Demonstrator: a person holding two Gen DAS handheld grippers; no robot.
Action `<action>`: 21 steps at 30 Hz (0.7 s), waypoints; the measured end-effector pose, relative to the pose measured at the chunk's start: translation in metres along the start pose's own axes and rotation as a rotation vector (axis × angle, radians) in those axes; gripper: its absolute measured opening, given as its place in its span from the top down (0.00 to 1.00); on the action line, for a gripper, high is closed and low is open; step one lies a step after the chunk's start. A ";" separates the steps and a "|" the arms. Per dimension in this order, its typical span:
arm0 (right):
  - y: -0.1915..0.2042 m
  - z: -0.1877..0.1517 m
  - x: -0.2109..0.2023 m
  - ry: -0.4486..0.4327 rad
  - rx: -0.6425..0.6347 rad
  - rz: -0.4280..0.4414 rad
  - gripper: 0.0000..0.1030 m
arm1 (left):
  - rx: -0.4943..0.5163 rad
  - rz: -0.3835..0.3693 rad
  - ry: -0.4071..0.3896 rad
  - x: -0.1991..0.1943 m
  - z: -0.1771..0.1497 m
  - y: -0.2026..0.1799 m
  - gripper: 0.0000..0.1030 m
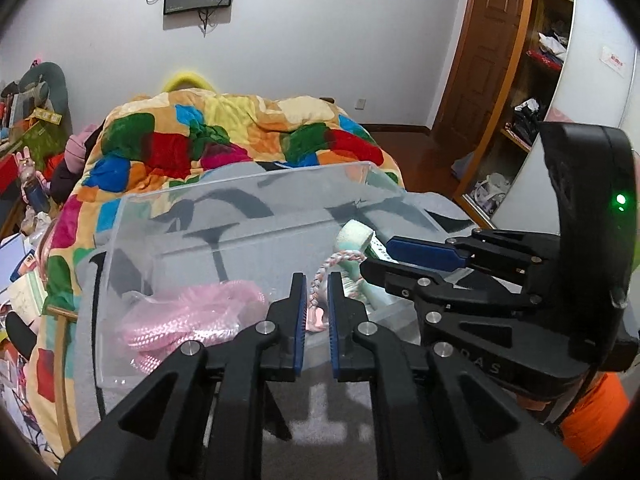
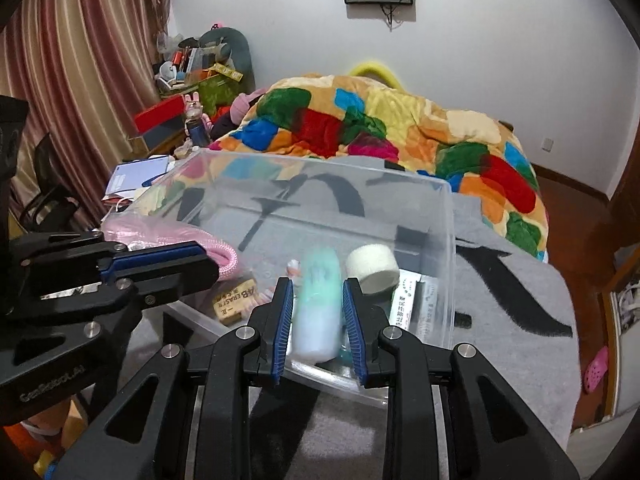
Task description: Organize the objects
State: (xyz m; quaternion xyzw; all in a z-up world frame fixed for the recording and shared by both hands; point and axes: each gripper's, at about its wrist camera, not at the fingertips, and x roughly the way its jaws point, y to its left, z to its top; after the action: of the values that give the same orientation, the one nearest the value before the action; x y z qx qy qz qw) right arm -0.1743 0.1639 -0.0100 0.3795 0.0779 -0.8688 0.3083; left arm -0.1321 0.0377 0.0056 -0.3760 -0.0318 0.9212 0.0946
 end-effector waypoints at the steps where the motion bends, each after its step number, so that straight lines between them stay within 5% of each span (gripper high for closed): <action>1: 0.000 0.000 -0.001 0.002 0.004 0.006 0.77 | 0.000 -0.006 -0.008 -0.005 -0.001 0.000 0.92; 6: -0.001 -0.002 -0.017 -0.018 0.019 0.026 0.77 | -0.003 -0.011 -0.042 -0.024 -0.001 0.000 0.92; 12: 0.007 -0.008 -0.047 -0.071 0.019 0.053 0.73 | -0.012 0.001 -0.086 -0.047 -0.012 0.005 0.78; 21: 0.028 -0.031 -0.089 -0.172 -0.005 0.037 0.29 | -0.010 0.021 -0.142 -0.066 -0.041 0.003 0.37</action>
State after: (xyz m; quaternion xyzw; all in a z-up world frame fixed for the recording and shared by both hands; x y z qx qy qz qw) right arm -0.0924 0.1949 0.0343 0.3041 0.0460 -0.8922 0.3308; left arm -0.0582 0.0208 0.0214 -0.3108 -0.0391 0.9463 0.0803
